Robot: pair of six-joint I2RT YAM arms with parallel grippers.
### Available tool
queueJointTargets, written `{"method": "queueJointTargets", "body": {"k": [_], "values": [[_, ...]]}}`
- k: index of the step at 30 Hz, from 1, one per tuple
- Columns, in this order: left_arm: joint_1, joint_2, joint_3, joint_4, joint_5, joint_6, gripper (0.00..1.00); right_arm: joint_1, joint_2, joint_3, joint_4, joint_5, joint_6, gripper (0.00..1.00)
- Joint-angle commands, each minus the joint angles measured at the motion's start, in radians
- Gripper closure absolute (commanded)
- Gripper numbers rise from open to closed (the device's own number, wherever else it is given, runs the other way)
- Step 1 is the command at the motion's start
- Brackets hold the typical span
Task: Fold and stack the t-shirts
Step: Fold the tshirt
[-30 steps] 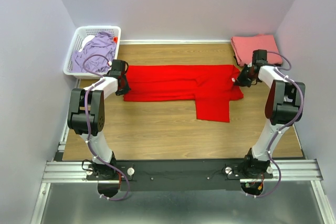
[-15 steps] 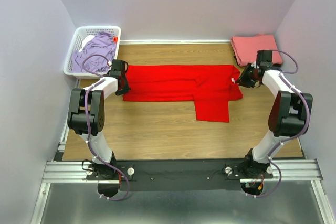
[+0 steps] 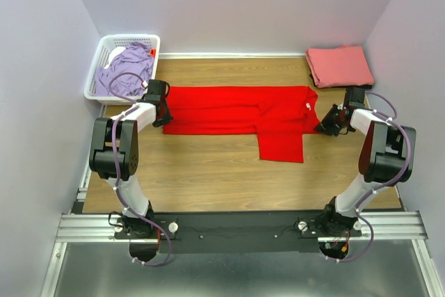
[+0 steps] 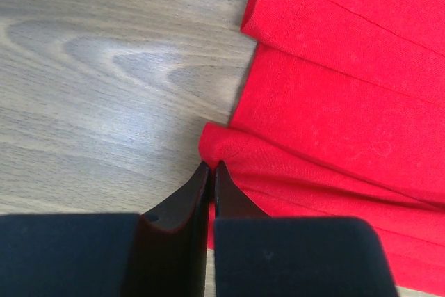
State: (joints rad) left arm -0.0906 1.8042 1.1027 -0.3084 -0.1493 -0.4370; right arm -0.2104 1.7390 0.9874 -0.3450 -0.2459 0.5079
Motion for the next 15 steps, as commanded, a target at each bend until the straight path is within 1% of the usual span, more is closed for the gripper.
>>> {"method": "queueJointTargets", "body": {"k": [1, 5, 7, 8, 9, 11, 12, 14, 15], "values": [[0.012, -0.019, -0.033, -0.003, -0.055, 0.001, 0.91, -0.027, 0.021, -0.027, 0.078, 0.045, 0.014, 0.75], [0.012, -0.023, -0.033, -0.004, -0.053, 0.0, 0.91, -0.029, -0.016, -0.015, 0.075, 0.019, -0.008, 0.74], [0.012, -0.031, -0.033, -0.003, -0.049, 0.003, 0.89, -0.027, -0.044, -0.015, 0.067, -0.018, -0.015, 0.7], [0.011, -0.035, -0.032, -0.004, -0.044, 0.003, 0.86, -0.026, -0.074, -0.018, 0.051, -0.027, -0.017, 0.68], [0.012, -0.045, -0.029, -0.009, -0.038, 0.006, 0.8, -0.018, -0.091, -0.021, 0.04, -0.039, -0.019, 0.65], [0.009, -0.058, -0.026, -0.012, -0.024, 0.006, 0.73, 0.005, -0.148, -0.036, 0.0, -0.036, -0.034, 0.6], [0.009, -0.077, -0.024, -0.015, -0.018, 0.003, 0.58, 0.017, -0.168, -0.045, -0.014, -0.029, -0.04, 0.58], [0.011, -0.098, -0.02, -0.02, -0.004, 0.004, 0.48, 0.045, -0.209, -0.073, -0.057, -0.02, -0.057, 0.55], [0.006, -0.12, -0.017, -0.027, -0.003, 0.006, 0.41, 0.083, -0.248, -0.084, -0.069, 0.002, -0.06, 0.52]]}}
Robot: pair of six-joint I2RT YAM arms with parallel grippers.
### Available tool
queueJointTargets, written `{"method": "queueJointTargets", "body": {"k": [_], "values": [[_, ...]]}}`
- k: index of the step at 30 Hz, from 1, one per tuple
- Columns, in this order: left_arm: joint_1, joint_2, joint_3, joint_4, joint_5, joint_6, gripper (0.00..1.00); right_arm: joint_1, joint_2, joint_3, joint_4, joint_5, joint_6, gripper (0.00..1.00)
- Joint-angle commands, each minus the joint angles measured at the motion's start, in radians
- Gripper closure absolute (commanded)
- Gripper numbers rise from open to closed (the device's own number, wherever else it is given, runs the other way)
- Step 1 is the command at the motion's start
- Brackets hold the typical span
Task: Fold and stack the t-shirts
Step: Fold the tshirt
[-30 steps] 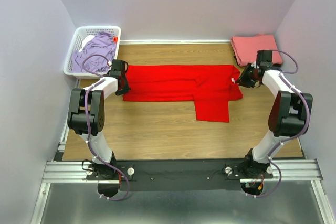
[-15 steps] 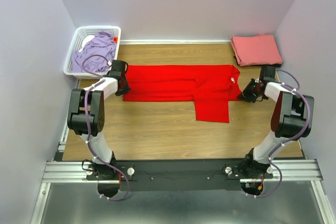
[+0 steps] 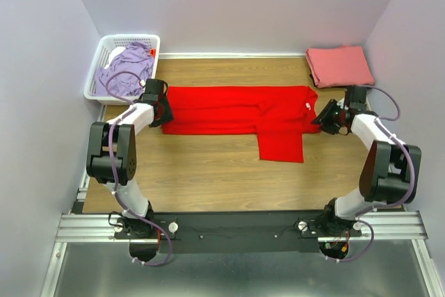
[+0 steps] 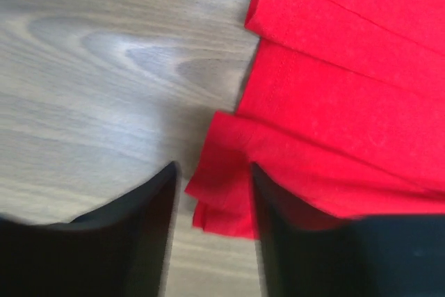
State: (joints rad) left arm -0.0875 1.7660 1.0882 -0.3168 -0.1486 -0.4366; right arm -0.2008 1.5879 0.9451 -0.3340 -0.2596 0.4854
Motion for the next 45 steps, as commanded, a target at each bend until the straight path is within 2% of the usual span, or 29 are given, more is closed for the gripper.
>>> {"method": "queueJointTargets", "body": {"k": [1, 2, 5, 9, 15, 23, 26, 32, 33, 35, 40, 45], "values": [[0.0, -0.094, -0.001, -0.024, -0.003, 0.007, 0.36, 0.095, -0.114, -0.049, -0.095, 0.032, -0.039, 0.51], [-0.001, -0.118, 0.001, -0.033, -0.009, 0.009, 0.35, 0.144, -0.141, -0.066, -0.124, 0.077, -0.039, 0.48], [-0.012, -0.161, -0.005, -0.042, -0.022, 0.013, 0.23, 0.225, -0.166, -0.075, -0.192, 0.167, -0.019, 0.44], [-0.035, -0.259, -0.037, -0.042, -0.043, 0.016, 0.22, 0.358, -0.164, -0.085, -0.257, 0.328, 0.019, 0.37], [-0.095, -0.382, -0.146, 0.025, -0.083, 0.025, 0.22, 0.48, -0.111, -0.077, -0.29, 0.405, 0.061, 0.38], [-0.12, -0.428, -0.243, 0.088, -0.117, 0.052, 0.22, 0.575, -0.006, -0.054, -0.292, 0.434, 0.102, 0.46], [-0.123, -0.427, -0.26, 0.116, -0.126, 0.056, 0.22, 0.586, 0.043, -0.051, -0.286, 0.444, 0.108, 0.51], [-0.127, -0.404, -0.281, 0.153, -0.14, 0.056, 0.23, 0.586, 0.07, -0.04, -0.281, 0.453, 0.093, 0.83], [-0.127, -0.401, -0.281, 0.156, -0.141, 0.058, 0.23, 0.586, 0.064, -0.031, -0.283, 0.454, 0.09, 0.92], [-0.127, -0.398, -0.278, 0.157, -0.143, 0.061, 0.24, 0.586, 0.052, 0.019, -0.298, 0.456, 0.082, 0.98], [-0.127, -0.398, -0.278, 0.16, -0.147, 0.064, 0.24, 0.584, 0.075, 0.188, -0.327, 0.457, 0.059, 0.99], [-0.127, -0.395, -0.278, 0.162, -0.144, 0.067, 0.24, 0.561, 0.19, 0.429, -0.333, 0.444, 0.048, 0.99]]}}
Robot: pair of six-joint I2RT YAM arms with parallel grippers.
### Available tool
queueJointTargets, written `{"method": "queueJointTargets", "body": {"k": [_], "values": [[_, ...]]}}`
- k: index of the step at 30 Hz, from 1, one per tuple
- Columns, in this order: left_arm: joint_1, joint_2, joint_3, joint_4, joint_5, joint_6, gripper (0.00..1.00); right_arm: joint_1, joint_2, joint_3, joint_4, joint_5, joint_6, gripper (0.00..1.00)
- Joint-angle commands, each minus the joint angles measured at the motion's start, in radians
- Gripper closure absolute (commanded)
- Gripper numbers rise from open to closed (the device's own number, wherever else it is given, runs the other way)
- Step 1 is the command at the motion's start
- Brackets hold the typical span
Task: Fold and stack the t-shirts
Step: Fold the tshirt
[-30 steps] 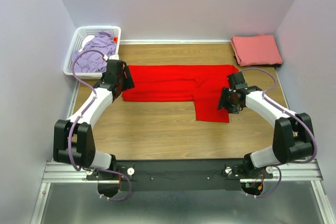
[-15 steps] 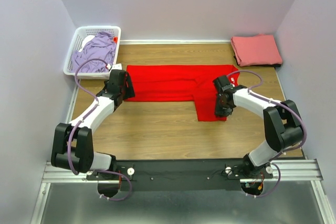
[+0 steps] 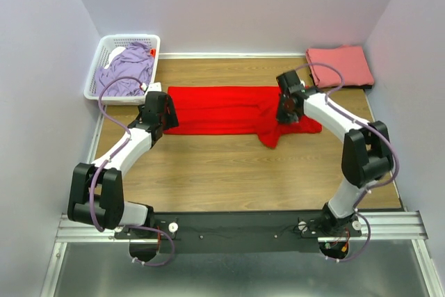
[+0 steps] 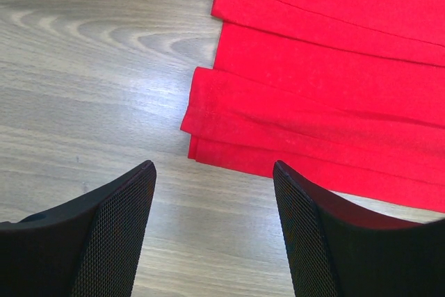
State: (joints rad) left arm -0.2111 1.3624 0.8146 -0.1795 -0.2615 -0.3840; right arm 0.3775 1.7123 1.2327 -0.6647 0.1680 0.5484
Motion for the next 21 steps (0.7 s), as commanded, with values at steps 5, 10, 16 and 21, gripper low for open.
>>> {"method": "queueJointTargets", "body": {"k": [5, 10, 16, 21], "values": [[-0.005, 0.006, -0.011, 0.023, -0.019, 0.014, 0.24, -0.051, 0.242, 0.35, -0.001, 0.001, -0.036, 0.99], [-0.005, 0.01, -0.012, 0.021, -0.013, 0.017, 0.24, -0.101, 0.374, 0.533, 0.001, 0.002, -0.035, 0.99], [-0.01, 0.024, -0.011, 0.018, -0.002, 0.019, 0.24, -0.15, 0.498, 0.701, 0.004, 0.004, -0.022, 0.99], [-0.011, 0.038, -0.009, 0.017, 0.005, 0.019, 0.24, -0.172, 0.559, 0.775, 0.01, -0.007, -0.007, 0.99]]}}
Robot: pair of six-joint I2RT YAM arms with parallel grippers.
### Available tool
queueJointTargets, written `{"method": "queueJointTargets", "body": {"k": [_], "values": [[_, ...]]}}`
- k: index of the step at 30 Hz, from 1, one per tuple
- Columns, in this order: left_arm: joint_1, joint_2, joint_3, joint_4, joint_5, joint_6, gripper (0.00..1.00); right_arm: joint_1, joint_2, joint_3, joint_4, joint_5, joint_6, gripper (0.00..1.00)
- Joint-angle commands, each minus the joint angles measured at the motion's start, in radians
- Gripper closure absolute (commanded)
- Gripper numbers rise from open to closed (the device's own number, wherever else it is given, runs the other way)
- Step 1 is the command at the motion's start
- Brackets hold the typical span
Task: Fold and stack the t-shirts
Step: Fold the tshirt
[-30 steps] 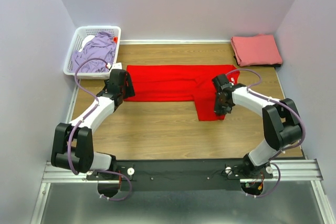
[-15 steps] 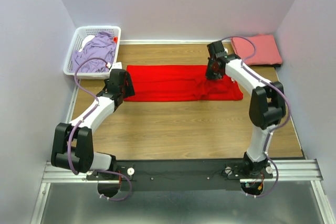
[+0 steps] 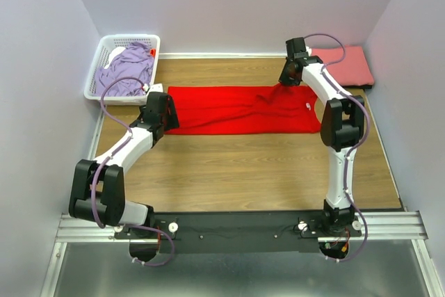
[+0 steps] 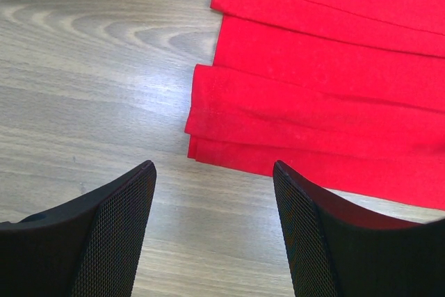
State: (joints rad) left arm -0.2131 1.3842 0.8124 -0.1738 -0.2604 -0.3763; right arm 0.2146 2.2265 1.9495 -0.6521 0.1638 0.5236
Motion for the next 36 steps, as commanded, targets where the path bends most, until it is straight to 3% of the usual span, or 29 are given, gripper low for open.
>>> {"method": "queueJointTargets", "body": {"k": [1, 13, 21, 26, 27, 30, 36], "values": [[-0.009, 0.021, -0.007, 0.013, 0.006, 0.014, 0.24, -0.011, 0.051, 0.065, 0.002, -0.007, 0.022, 0.99], [-0.014, 0.078, 0.002, 0.005, 0.07, 0.017, 0.24, -0.058, 0.082, 0.057, 0.046, -0.04, 0.084, 0.96], [-0.078, 0.119, 0.056, -0.01, 0.142, -0.019, 0.26, -0.063, 0.076, 0.028, 0.062, -0.07, 0.087, 0.95], [-0.095, 0.188, 0.103, -0.01, 0.122, -0.064, 0.38, -0.063, 0.064, -0.003, 0.074, -0.084, 0.082, 0.95], [-0.097, 0.211, 0.12, -0.01, 0.116, -0.072, 0.46, -0.063, 0.064, -0.006, 0.075, -0.084, 0.081, 0.95], [-0.098, 0.252, 0.146, -0.016, 0.11, -0.084, 0.56, -0.063, 0.058, -0.018, 0.08, -0.089, 0.078, 0.95], [-0.104, 0.306, 0.183, -0.045, 0.101, -0.122, 0.6, -0.063, 0.053, -0.035, 0.086, -0.095, 0.073, 0.95]]}}
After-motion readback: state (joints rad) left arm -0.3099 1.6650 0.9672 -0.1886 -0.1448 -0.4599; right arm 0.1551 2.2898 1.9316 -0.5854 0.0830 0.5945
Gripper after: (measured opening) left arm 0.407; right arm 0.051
